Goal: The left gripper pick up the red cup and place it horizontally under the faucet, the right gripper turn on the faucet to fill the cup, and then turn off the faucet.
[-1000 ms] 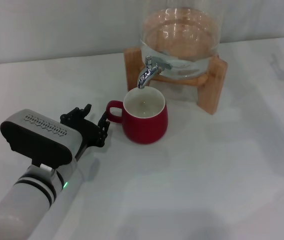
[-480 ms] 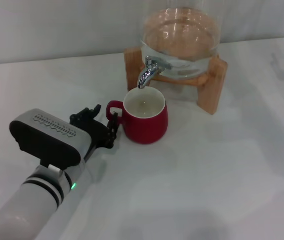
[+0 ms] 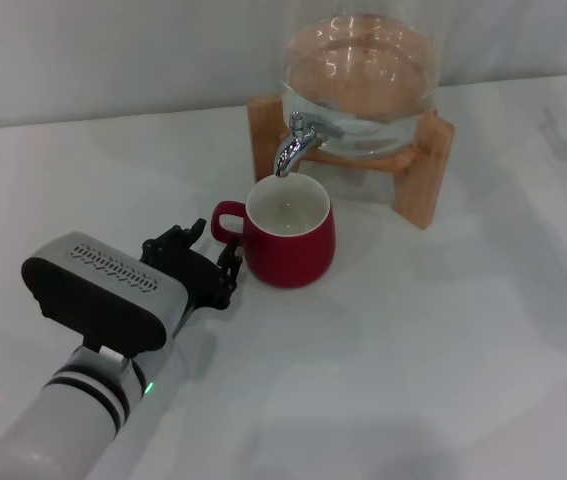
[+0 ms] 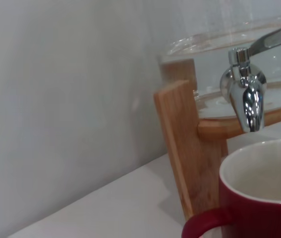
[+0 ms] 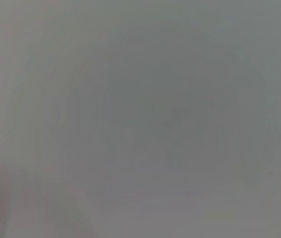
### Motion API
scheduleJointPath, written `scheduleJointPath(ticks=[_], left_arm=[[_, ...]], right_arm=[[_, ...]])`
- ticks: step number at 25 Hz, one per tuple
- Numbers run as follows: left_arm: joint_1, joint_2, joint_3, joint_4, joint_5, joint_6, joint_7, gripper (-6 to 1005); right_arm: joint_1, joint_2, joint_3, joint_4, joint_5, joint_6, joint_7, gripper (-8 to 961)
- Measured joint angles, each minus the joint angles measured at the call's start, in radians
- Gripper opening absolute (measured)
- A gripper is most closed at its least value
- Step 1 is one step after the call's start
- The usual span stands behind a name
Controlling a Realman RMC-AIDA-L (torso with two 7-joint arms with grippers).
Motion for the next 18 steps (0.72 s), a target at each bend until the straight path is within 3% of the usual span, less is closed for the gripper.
scheduleJointPath(ticks=[7,18], left_arm=[[0.045,0.002,-0.024,0.036,-0.001,0.000,0.020,417],[0.246,0.000,-0.160,0.236,0.000,-0.014,0.292,418]], right_arm=[[0.001,-0.002,0.000,0.000,0.000,-0.010,-0.002,703],[0.001,-0.002,0.003,-0.006,0.000,-0.034,-0.004,702]])
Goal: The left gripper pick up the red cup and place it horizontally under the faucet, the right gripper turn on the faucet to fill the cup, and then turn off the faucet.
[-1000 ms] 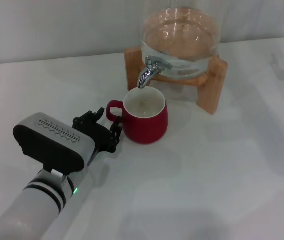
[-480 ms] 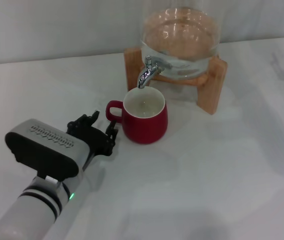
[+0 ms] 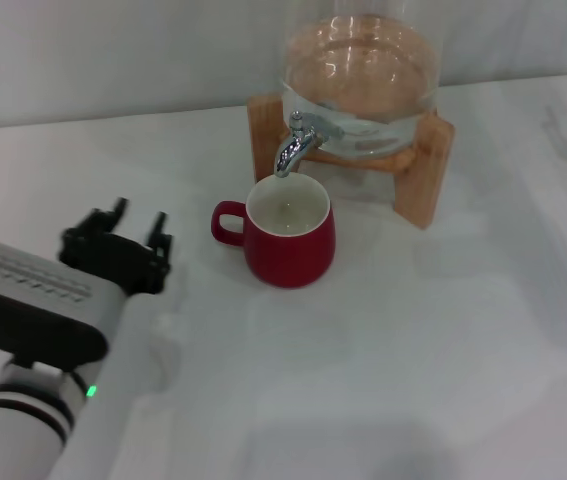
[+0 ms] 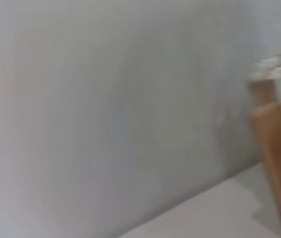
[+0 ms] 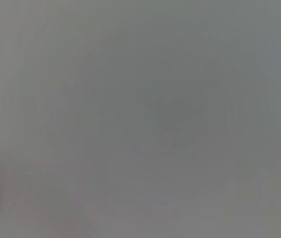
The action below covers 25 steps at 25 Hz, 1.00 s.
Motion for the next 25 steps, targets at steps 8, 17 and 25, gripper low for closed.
scheduleJointPath(ticks=[8,17,25], left_arm=[[0.077,0.002,-0.093,0.066,0.001,-0.097,0.095,419],[0.036,0.005,-0.218,-0.110,0.001,-0.443,-0.122,420],[-0.051,0.025,-0.308,-0.352,0.104,-0.599,-0.653,422]], right_arm=[[0.000,0.000,0.001,0.000,0.000,0.000,0.000,702],[0.001,0.002,0.002,-0.003,0.004,0.002,0.000,702],[-0.004,0.000,0.007,-0.003,0.009,0.001,0.002,702]])
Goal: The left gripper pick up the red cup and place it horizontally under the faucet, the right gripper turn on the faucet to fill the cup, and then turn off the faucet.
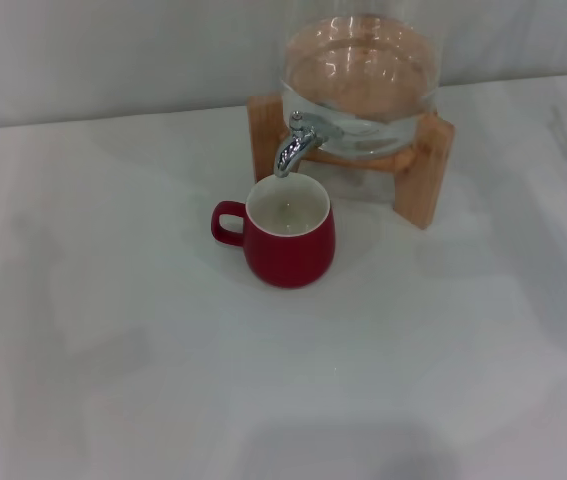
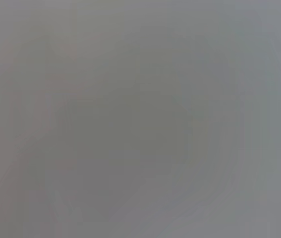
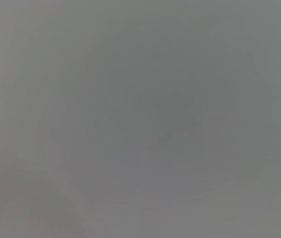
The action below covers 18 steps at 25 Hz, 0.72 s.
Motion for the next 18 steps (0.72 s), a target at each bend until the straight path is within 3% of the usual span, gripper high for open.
scheduleJointPath(ticks=[4,8,18], left_arm=[[-0.073,0.001,-0.008,-0.162,0.096,-0.101,-0.201,423],[-0.145,-0.012,0.005,-0.290,0.106,-0.183,-0.262,424],[-0.181,-0.013,0.005,-0.323,0.107,-0.198,-0.268,424]], right_arm=[[0.002,0.000,-0.001,0.007,0.000,-0.003,0.001,702],[0.003,0.000,-0.008,0.009,-0.006,-0.009,-0.003,702],[-0.035,-0.004,-0.014,-0.001,-0.070,-0.008,-0.008,702]])
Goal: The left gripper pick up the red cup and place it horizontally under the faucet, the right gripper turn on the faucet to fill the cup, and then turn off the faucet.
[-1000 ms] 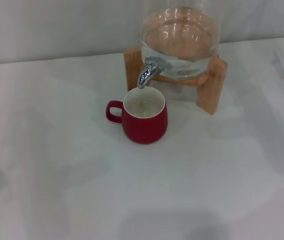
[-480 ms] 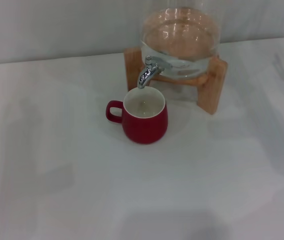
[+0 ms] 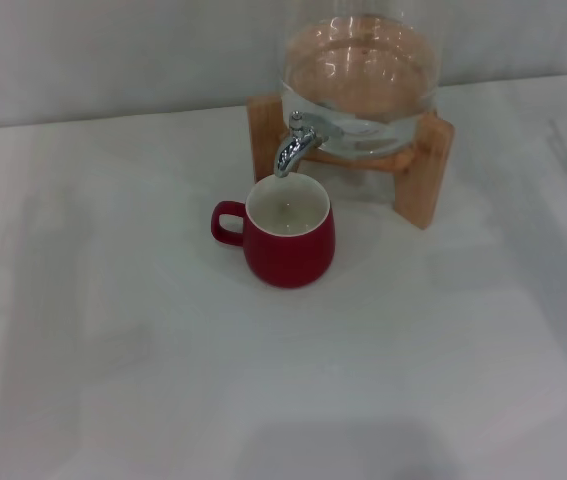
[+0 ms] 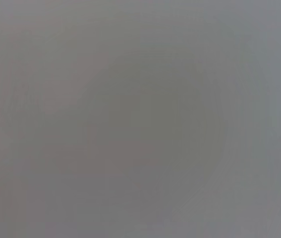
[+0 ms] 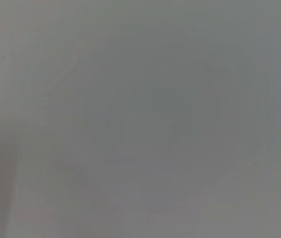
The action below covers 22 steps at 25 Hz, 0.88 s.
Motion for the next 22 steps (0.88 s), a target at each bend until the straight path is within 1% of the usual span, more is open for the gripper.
scheduleJointPath(ticks=[3,6,7,8,16,19,22], left_arm=[[-0.015,-0.001,-0.001,-0.026,-0.002,0.003,-0.001,424],[-0.033,-0.003,-0.002,-0.058,-0.005,0.004,-0.002,424],[-0.035,-0.004,-0.002,-0.062,-0.006,0.004,-0.002,424],[-0.036,-0.004,-0.002,-0.063,-0.006,0.004,-0.002,424],[-0.038,-0.004,-0.002,-0.067,-0.010,0.018,0.002,424],[-0.038,-0.004,-0.002,-0.072,-0.011,0.019,0.003,424],[-0.037,-0.004,-0.002,-0.074,-0.011,0.024,0.003,424]], right_arm=[[-0.011,0.001,-0.015,-0.001,-0.005,0.023,-0.001,702],[-0.028,0.001,-0.035,0.001,-0.005,0.084,0.000,702],[-0.038,0.001,-0.063,0.002,-0.007,0.124,0.004,702],[-0.038,0.001,-0.063,0.002,-0.007,0.124,0.004,702],[-0.075,0.006,-0.189,0.011,-0.017,0.229,0.028,702],[-0.082,0.005,-0.249,0.012,-0.017,0.258,0.058,702],[-0.088,0.003,-0.287,0.012,-0.017,0.292,0.086,702]])
